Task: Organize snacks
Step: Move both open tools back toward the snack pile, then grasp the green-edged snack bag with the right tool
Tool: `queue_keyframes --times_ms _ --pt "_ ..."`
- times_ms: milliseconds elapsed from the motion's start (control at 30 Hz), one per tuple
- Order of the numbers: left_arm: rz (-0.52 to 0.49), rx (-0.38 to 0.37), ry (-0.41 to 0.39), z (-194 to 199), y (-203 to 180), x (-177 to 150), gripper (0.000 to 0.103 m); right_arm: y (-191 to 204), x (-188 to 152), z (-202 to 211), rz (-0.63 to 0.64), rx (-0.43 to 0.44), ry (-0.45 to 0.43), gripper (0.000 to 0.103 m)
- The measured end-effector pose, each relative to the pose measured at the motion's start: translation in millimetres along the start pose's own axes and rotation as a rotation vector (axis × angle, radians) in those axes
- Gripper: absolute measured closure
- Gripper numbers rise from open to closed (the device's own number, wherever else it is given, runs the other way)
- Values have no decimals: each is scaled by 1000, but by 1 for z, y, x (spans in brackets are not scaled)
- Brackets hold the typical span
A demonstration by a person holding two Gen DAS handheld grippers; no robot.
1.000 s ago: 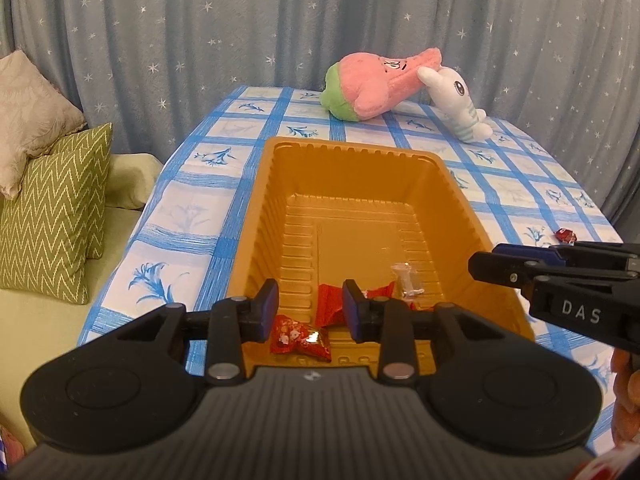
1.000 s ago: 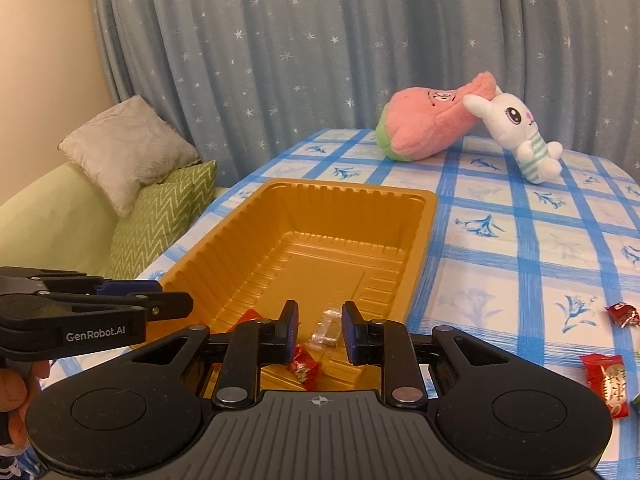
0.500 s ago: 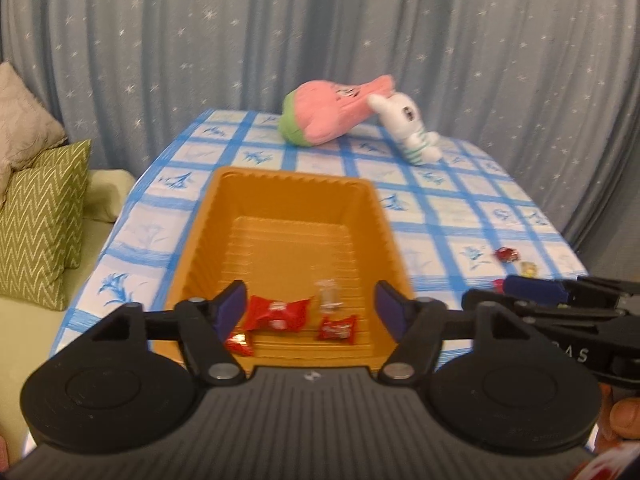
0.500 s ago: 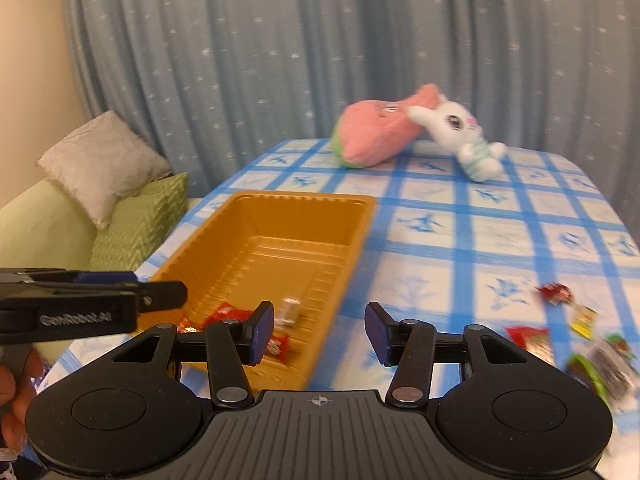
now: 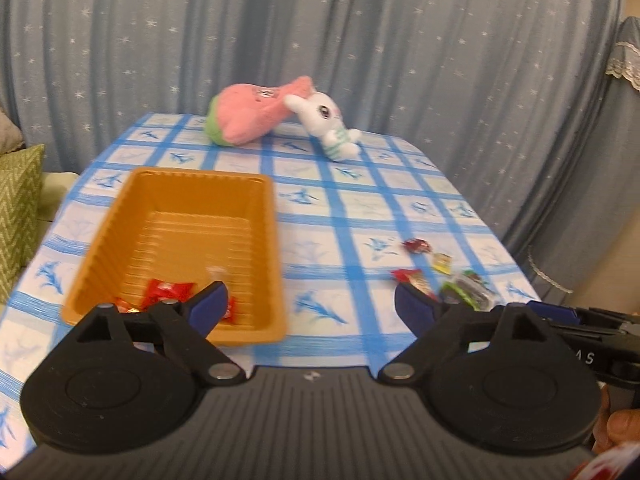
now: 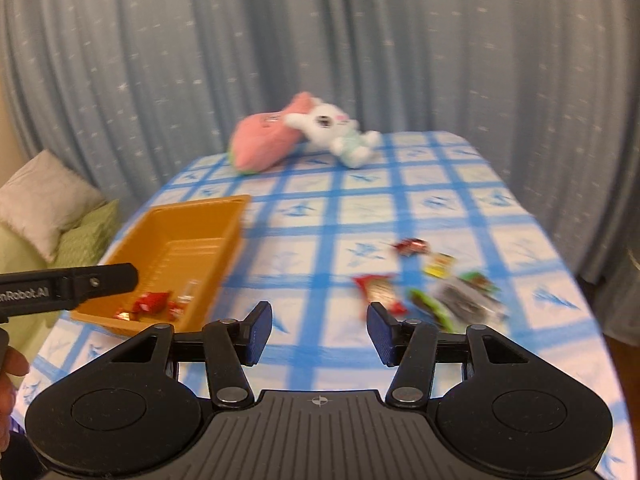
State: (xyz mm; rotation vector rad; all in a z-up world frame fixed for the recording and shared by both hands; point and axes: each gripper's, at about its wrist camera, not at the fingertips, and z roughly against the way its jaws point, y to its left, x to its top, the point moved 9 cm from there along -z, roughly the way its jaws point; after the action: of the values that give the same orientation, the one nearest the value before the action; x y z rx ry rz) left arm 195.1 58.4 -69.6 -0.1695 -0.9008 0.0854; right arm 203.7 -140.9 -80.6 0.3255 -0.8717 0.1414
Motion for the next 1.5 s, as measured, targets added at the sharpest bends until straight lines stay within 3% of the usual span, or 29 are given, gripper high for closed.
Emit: queue_keyframes --times_ms 267,567,933,1267,1500 --pt "-39 -48 34 -7 -51 -17 11 -62 -10 32 -73 -94 -9 50" --pt "-51 -44 82 -39 -73 -32 11 -99 -15 26 -107 -104 6 50" --pt "-97 -35 122 -90 -82 -40 11 -102 -20 -22 0 -70 24 50" --pt "-129 -37 142 -130 -82 -39 11 -101 -31 -82 119 -56 97 51" --pt "-155 -15 124 -141 -83 -38 11 -100 -36 -108 164 -73 127 62"
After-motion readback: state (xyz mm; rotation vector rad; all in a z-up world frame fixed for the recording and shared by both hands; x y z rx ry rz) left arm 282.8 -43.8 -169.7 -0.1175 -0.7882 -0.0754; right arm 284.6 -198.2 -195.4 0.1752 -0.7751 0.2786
